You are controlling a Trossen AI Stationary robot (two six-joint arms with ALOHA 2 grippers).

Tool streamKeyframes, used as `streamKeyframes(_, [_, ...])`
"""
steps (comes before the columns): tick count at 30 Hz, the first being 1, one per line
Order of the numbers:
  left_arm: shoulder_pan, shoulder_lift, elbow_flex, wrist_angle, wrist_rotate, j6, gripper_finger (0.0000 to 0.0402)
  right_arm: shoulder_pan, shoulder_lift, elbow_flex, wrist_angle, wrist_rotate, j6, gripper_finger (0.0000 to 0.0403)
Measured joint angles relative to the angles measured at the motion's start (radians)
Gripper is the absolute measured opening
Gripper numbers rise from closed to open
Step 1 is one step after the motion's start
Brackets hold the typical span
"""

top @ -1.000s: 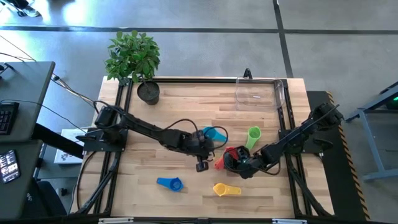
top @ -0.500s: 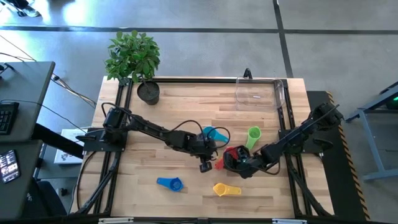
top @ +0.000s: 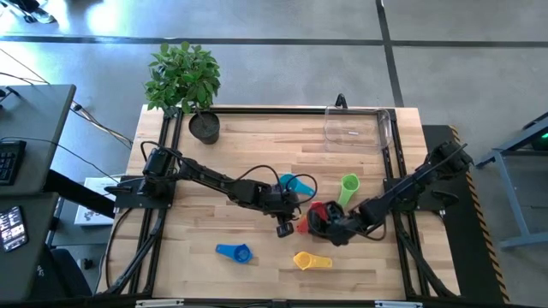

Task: Nest measuring cups in basket
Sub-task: Stack the red measuring cup on top of the orange measuring cup

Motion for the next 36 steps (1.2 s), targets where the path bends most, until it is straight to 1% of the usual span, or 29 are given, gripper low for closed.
streamKeyframes(7, [0.000, 0.012, 0.000, 0.015, -0.001, 0.017, 0.0074, 0.026, 0.000, 0.000, -0.028, -0.013, 0.027, 0.0071])
streamKeyframes(9, [0.000, 0.017, -0.001, 0.006, 0.000, 0.013, 0.0074, 0.017, 0.000, 0.000, -0.034, -0.011, 0.027, 0.0071])
streamKeyframes(20, [0.003, 0.058, 0.000, 0.066, 0.003, 0.008, 0.0074, -0.009, 0.000, 0.000, -0.057, -0.010, 0.024, 0.0071])
streamKeyframes(28, [0.006, 0.060, 0.000, 0.107, 0.012, 0.007, 0.0074, -0.038, 0.000, 0.000, -0.061, -0.016, 0.013, 0.0071])
streamKeyframes(36, [0.006, 0.060, 0.000, 0.112, 0.049, 0.008, 0.0074, -0.078, 0.000, 0.000, -0.061, -0.038, -0.024, 0.0071])
